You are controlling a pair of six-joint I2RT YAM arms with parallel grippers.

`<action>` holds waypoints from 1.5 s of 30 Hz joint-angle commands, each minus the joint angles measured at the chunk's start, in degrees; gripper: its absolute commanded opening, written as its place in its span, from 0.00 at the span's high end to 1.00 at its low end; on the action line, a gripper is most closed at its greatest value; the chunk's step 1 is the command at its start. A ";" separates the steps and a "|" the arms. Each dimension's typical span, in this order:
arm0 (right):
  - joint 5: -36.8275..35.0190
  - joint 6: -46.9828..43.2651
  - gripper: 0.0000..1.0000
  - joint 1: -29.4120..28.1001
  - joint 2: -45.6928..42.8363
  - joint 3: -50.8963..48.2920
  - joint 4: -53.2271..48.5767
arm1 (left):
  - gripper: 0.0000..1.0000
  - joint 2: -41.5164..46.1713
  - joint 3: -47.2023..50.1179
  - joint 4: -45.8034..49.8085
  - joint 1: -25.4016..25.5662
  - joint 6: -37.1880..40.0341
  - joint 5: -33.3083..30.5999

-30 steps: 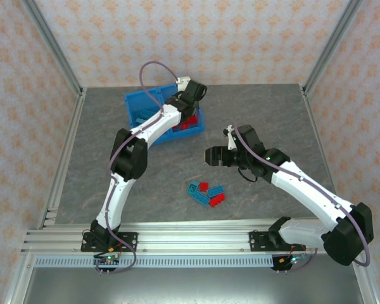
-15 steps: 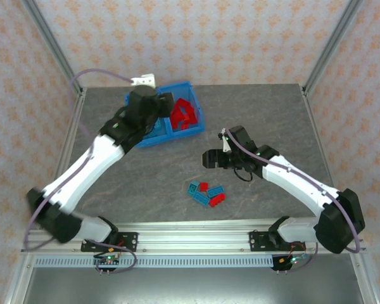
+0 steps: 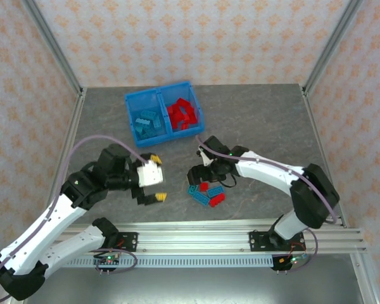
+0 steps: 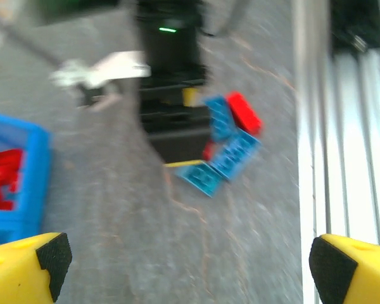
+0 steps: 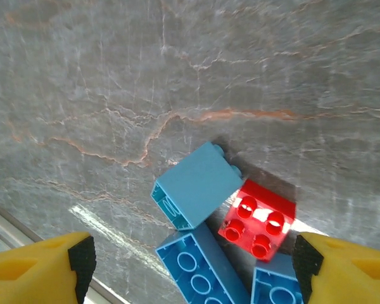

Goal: Sort the legos into containers by color

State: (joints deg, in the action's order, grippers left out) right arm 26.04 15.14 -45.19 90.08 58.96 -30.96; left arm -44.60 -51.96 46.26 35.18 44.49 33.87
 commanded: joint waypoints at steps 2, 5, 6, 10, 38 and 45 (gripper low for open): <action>-0.55 -4.87 0.18 -2.22 6.96 6.54 -5.36 | 0.00 1.35 3.85 4.37 0.59 13.38 5.77; -4.37 -5.73 0.17 -3.95 12.61 11.46 -9.55 | 0.00 1.40 7.08 0.67 0.68 13.13 5.03; -5.55 -5.74 0.17 -4.36 13.95 12.63 -10.32 | 0.00 1.44 7.98 -0.44 0.68 13.08 4.74; -8.20 -4.41 0.18 -5.16 17.85 15.06 -12.03 | 0.00 2.07 11.85 -5.01 0.68 12.56 3.25; -16.66 36.12 0.62 -10.35 19.56 10.65 -9.19 | 0.00 6.33 17.41 -12.28 0.77 9.91 1.47; -23.18 34.70 0.78 -9.98 16.85 12.94 -7.13 | 0.00 7.60 18.95 -14.36 0.77 9.43 4.44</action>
State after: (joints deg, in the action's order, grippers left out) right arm 8.23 49.34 -55.29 108.12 70.96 -39.88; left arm -37.63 -34.13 34.57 35.55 54.92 35.92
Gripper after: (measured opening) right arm 0.336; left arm 0.996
